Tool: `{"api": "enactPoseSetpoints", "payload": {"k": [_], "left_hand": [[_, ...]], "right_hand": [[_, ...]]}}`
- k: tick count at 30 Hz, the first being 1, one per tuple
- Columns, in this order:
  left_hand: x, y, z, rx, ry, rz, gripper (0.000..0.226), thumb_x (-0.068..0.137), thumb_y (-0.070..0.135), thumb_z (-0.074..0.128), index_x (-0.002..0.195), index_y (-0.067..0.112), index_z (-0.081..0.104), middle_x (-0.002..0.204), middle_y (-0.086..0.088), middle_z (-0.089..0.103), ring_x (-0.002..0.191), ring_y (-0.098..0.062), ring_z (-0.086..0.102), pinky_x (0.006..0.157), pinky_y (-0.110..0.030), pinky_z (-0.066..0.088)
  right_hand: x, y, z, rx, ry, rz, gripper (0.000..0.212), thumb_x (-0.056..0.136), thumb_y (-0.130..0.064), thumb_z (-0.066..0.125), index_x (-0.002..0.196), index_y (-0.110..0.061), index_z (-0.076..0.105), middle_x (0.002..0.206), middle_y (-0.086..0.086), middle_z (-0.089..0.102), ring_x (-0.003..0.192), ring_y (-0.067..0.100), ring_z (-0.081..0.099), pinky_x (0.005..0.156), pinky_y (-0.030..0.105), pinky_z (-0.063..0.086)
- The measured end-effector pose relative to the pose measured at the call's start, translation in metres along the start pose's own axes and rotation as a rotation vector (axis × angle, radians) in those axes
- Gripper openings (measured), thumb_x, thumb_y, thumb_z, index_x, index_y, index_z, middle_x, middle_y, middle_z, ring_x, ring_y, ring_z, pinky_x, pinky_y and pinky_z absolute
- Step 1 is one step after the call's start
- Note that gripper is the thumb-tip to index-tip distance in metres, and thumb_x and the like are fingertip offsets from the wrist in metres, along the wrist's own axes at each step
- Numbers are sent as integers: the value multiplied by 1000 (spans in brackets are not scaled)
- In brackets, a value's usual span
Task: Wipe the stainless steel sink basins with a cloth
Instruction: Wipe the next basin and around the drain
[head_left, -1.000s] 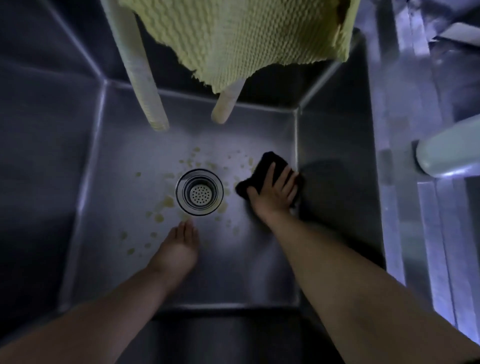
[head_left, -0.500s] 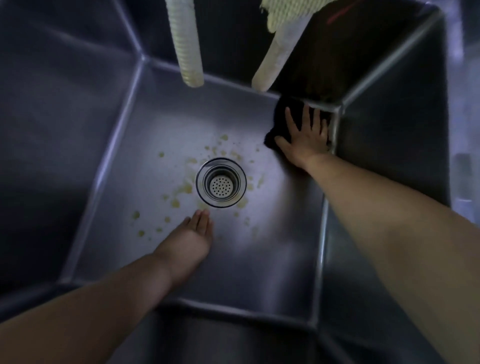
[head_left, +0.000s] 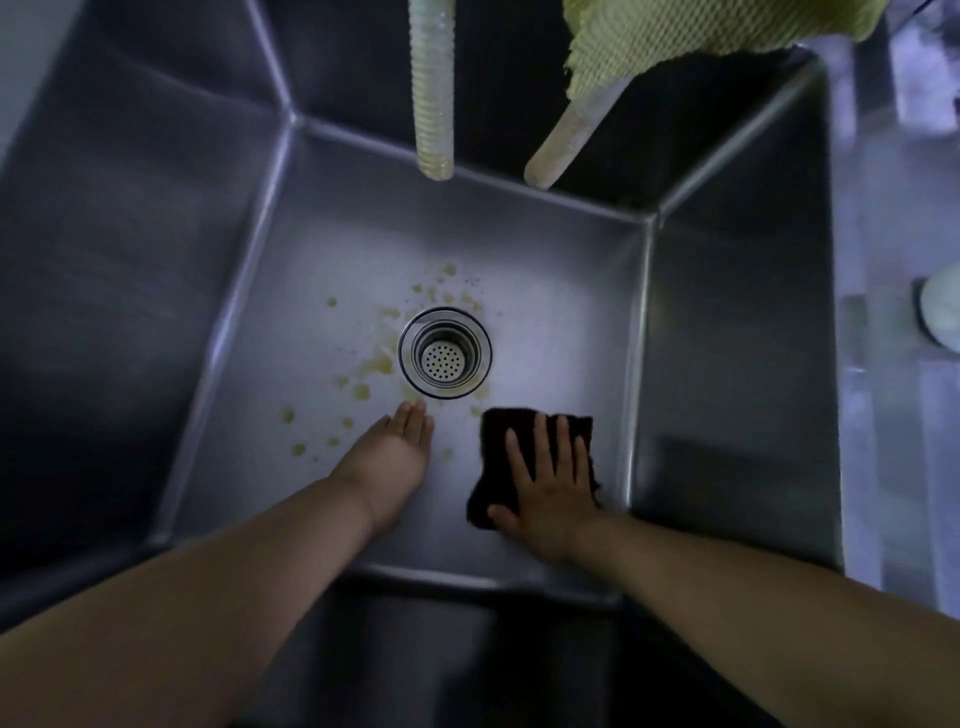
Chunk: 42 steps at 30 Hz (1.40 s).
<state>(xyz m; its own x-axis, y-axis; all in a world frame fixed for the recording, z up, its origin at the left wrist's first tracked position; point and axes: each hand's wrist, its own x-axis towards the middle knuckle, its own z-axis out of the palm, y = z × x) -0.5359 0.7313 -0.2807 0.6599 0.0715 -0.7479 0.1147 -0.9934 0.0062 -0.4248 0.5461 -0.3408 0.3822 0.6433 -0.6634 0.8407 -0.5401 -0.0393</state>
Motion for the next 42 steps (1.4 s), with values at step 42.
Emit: {"api": "enactPoseSetpoints", "payload": {"k": [42], "left_hand": [[-8, -124, 47, -87, -45, -336, 129, 66, 44, 76, 144, -6, -13, 154, -28, -11, 144, -39, -4, 119, -41, 3]], "right_hand": [[196, -85, -140, 73, 551, 14, 78, 83, -68, 36, 150, -35, 14, 160, 6, 9, 145, 36, -1, 115, 51, -6]]}}
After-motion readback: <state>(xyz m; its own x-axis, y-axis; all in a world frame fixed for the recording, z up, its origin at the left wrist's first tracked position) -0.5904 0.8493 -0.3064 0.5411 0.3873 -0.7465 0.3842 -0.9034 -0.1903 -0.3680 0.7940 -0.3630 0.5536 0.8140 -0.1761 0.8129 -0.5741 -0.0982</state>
